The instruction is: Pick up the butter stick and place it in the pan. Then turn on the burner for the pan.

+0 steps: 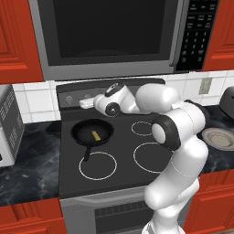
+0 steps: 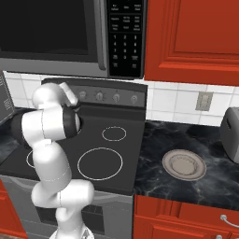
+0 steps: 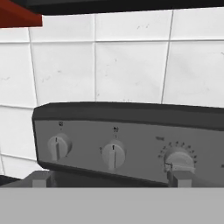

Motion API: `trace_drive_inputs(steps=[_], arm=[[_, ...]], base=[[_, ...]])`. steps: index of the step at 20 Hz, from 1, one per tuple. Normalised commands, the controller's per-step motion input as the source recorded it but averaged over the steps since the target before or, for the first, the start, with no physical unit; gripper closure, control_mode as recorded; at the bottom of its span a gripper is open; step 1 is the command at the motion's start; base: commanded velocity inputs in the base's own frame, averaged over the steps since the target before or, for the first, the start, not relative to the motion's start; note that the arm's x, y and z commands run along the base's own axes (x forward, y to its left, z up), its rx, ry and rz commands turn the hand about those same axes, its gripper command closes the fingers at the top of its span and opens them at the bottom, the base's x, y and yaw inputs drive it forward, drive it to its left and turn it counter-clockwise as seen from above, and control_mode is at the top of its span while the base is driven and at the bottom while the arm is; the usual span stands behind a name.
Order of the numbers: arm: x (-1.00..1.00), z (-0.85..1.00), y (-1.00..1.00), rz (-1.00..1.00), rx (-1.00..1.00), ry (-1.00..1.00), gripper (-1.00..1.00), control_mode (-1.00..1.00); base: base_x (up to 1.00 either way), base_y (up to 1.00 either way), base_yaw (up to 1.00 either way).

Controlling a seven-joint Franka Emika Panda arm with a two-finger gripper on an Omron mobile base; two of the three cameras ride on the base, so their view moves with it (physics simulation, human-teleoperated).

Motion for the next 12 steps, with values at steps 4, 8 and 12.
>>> trace_drive_inputs(steps=[4,8,12], arm=[[0.00,-0.11,0.00,-0.14,0.01,0.00,-1.00,-1.00],[0.00,-0.09,0.09,-0.13,0.00,0.00,-1.00,-1.00],[0.00,-0.10,0.11,-0.08,0.00,-0.01,-1.00,-1.00]], base=[[0.00,0.00,0.00],[0.00,0.00,0.00],[0.00,0.00,0.00]])
